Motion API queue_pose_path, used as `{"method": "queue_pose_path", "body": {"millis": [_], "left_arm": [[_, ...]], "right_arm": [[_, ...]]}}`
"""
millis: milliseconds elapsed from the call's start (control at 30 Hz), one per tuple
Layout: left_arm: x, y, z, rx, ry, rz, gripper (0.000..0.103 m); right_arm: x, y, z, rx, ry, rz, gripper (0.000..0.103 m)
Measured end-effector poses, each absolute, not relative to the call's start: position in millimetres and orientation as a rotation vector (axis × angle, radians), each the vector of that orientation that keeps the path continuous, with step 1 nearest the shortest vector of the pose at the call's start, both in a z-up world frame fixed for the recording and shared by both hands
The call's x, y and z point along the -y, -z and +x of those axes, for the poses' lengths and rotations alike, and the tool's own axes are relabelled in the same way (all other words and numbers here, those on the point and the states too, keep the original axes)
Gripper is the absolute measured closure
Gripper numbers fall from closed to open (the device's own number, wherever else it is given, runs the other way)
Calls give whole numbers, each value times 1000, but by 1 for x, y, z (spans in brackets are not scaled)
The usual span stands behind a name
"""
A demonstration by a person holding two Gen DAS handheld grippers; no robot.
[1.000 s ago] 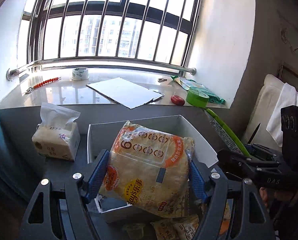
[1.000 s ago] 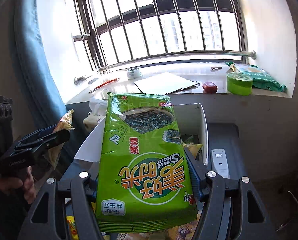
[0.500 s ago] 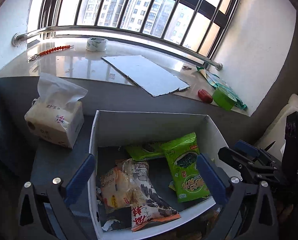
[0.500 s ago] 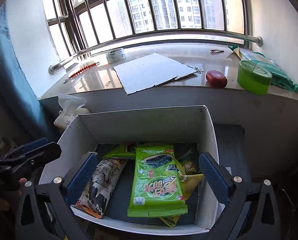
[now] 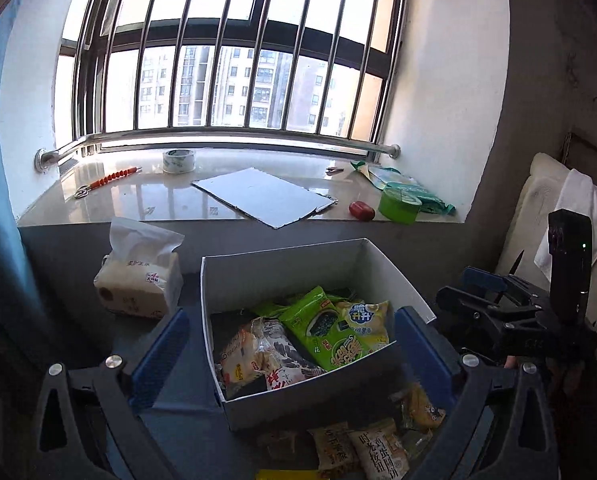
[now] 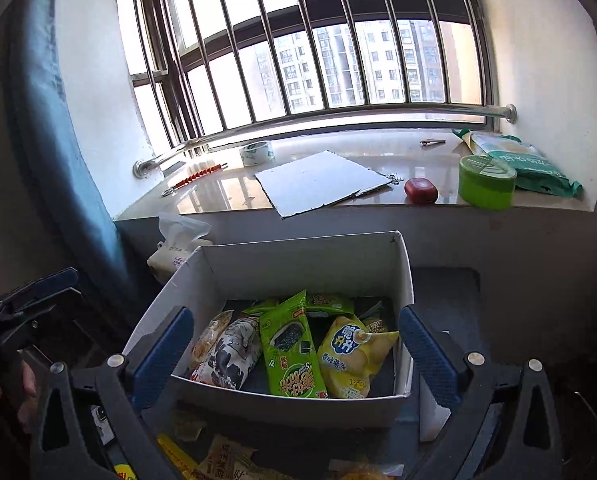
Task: Organize snacks
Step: 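Move both tools back over the remaining snacks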
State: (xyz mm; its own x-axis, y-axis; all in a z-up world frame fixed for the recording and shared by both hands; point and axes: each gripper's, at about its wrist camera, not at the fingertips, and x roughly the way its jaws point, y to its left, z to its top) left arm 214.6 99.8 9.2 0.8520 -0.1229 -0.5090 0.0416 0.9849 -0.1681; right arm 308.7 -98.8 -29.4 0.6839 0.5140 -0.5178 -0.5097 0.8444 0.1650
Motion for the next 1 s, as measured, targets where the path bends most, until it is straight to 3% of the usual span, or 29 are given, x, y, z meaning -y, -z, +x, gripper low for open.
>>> {"method": "queue_pose_path", "body": {"millis": [233,567,700,1000], "left_arm": [[-83,2,130,-500,183,-146,0],[-55,65,68,-545,194,-245,0],[-48,83,60,-579,186,-257,0],[-51,92,60,-602,193,-281,0]], "right_arm": [[145,25,227,-507,-602,-31,0],[210,100,142,-597,-508,122,0],[221,123,130,-646,-490,147,0],[198,155,167,-695,-514,-111,0]]}}
